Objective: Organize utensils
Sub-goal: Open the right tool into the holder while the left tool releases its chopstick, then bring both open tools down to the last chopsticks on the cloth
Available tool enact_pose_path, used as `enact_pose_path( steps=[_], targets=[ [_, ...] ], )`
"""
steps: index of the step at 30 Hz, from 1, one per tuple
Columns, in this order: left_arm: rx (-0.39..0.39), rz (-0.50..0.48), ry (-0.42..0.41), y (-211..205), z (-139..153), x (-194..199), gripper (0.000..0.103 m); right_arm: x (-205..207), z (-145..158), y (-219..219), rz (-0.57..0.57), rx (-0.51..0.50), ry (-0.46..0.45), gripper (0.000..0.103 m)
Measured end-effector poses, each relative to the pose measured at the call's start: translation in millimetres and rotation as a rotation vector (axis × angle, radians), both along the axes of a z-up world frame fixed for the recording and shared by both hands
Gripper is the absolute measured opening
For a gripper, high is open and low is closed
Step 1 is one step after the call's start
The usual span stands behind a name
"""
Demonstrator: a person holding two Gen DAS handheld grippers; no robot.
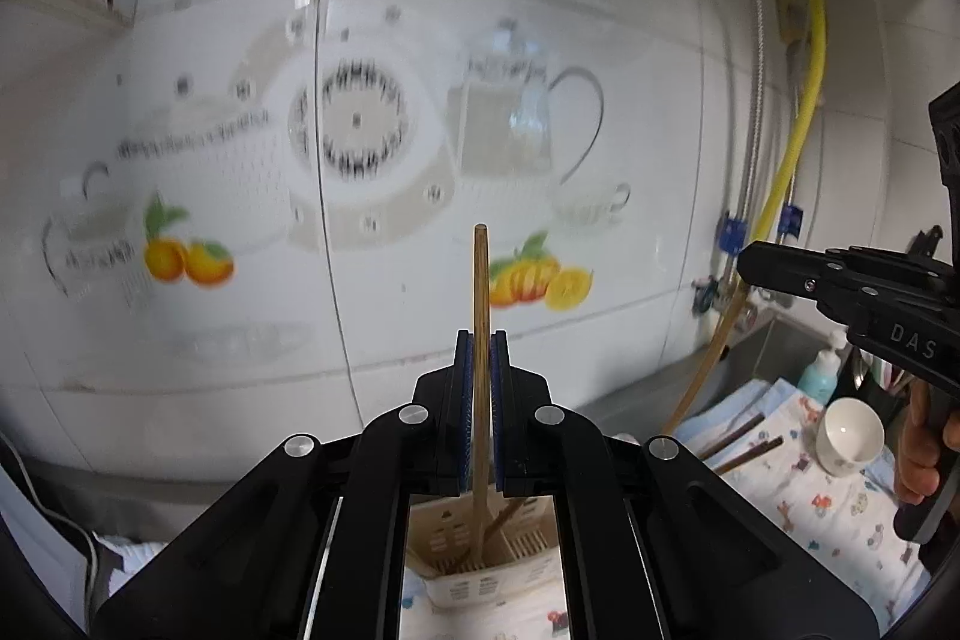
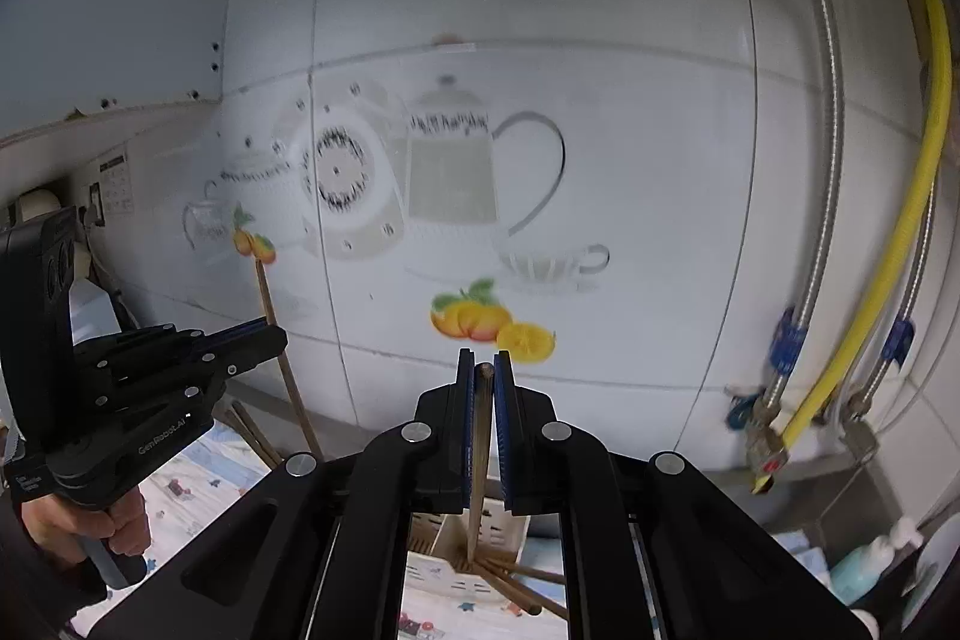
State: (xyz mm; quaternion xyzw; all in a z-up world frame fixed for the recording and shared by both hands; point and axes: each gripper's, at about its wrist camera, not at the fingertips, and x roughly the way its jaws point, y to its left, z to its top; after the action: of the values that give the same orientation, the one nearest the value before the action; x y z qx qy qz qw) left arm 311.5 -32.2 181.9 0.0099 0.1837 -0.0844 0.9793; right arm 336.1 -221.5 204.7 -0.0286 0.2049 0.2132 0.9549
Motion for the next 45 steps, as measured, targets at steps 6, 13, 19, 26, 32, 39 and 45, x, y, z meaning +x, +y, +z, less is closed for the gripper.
enact_pose_path(
  steps=[6,13,19,26,32,39,45],
  targets=[
    [0.007,0.016,0.022,0.8,-8.0,2.6,0.007,0.1,-8.9,-4.5,0.003,-0.004,0.035,0.014],
    [-0.005,-0.007,0.0,-4.6,7.9,-34.5,0.011,-44.3,10.2,-22.3,0.046,0.011,0.032,0.016],
    [0.01,-0.028,0.017,-10.7,3.6,-100.9,0.022,-123.8,20.9,-45.9,0.119,0.039,0.045,0.023],
    [0.005,-0.035,0.082,-10.8,-36.3,-174.2,0.03,-207.8,2.0,-64.8,0.136,0.028,0.056,0.023],
    [-0.015,-0.067,0.22,-18.5,-97.1,-204.5,0.032,-255.9,-37.5,-78.1,0.125,0.047,0.086,0.023],
    [-0.061,-0.095,0.409,-38.4,-181.3,-222.5,0.033,-285.2,-82.6,-91.9,0.067,0.04,0.114,0.025],
    [-0.088,-0.12,0.512,-59.8,-226.6,-238.2,0.033,-299.3,-108.6,-96.9,0.028,0.028,0.127,0.025]
  ],
)
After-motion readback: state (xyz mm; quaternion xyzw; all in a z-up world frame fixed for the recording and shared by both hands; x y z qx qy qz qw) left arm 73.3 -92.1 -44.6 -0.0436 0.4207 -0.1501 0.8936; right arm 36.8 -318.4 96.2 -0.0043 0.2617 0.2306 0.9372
